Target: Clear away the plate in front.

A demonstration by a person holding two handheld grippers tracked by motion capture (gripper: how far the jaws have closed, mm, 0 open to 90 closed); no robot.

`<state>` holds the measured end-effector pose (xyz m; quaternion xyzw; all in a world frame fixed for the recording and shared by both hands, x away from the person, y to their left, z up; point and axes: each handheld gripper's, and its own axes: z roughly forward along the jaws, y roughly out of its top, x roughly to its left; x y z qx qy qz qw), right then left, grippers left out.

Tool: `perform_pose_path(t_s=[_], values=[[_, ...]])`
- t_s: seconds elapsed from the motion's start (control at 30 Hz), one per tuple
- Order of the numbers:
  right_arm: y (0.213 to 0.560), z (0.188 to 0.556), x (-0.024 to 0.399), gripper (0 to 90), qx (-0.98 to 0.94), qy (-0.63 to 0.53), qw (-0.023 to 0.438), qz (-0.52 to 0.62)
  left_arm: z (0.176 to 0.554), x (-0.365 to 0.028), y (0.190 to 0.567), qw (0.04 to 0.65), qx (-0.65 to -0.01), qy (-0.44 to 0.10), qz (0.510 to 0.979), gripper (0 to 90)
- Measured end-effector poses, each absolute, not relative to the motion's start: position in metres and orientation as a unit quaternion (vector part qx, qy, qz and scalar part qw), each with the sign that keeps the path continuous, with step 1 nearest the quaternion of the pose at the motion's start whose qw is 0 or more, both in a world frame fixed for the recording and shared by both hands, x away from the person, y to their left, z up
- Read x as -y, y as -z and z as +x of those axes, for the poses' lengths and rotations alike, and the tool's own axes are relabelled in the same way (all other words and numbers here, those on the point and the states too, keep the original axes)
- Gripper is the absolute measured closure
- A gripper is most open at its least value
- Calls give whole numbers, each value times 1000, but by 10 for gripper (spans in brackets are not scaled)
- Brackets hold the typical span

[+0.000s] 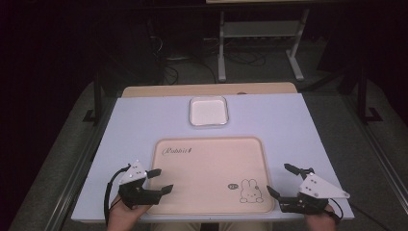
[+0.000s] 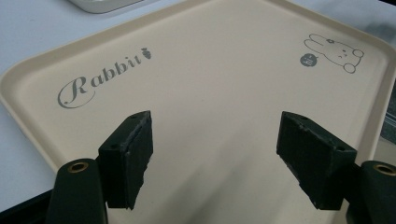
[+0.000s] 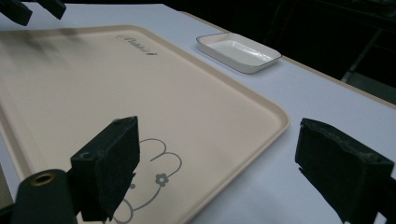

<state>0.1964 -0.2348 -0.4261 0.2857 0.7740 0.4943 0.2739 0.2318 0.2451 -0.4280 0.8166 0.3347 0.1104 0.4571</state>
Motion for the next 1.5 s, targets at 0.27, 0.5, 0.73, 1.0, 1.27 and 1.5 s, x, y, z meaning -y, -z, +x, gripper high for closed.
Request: perform_pose_path(t_s=[0.27,0.5,0.73,1.0,1.27,1.5], values=[[426,195,235,130,-774,-494,274,285,234,-244,430,454,-337,-108,818,264],[426,195,235,130,-773,-494,276,288,237,-243,430,452,-342,-109,817,257],[426,196,236,130,-771,-496,273,292,241,-241,428,455,-344,-112,813,253],[426,196,237,130,-769,-496,275,295,249,-235,419,459,-335,-116,814,250],[426,196,236,130,-770,-495,276,293,259,-225,415,457,-325,-114,820,255],[426,195,236,130,-770,-495,276,291,272,-214,419,449,-325,-102,826,270]])
